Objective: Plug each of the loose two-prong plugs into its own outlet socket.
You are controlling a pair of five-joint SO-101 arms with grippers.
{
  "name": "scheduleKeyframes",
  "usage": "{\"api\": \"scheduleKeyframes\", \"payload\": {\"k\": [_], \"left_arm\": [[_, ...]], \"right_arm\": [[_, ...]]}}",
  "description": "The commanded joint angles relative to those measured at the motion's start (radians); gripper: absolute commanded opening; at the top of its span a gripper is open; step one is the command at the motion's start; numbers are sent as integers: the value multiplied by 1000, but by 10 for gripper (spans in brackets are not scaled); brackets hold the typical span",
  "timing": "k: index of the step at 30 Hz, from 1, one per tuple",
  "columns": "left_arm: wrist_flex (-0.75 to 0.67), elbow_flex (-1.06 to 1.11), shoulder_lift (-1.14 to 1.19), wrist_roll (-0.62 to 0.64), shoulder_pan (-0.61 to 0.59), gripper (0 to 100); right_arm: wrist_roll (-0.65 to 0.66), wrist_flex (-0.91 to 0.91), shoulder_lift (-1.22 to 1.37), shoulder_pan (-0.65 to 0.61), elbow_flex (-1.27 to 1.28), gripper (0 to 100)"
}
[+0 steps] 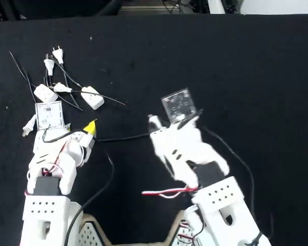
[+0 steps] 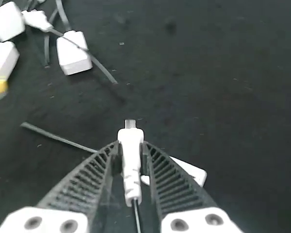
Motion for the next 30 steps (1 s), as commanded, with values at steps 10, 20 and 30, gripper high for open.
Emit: {"api": "scheduleKeyframes", "payload": {"k": [10, 20, 30], "left_arm": [[-51, -326, 620, -40, -10, 234], [-153, -438, 930, 32, -2, 234], [-103, -435, 968, 21, 82, 234]], "right_arm": [[-44, 6, 446, 97, -297, 11], [-43, 5, 834, 216, -558, 11], [11, 18, 975, 229, -636, 11]]}}
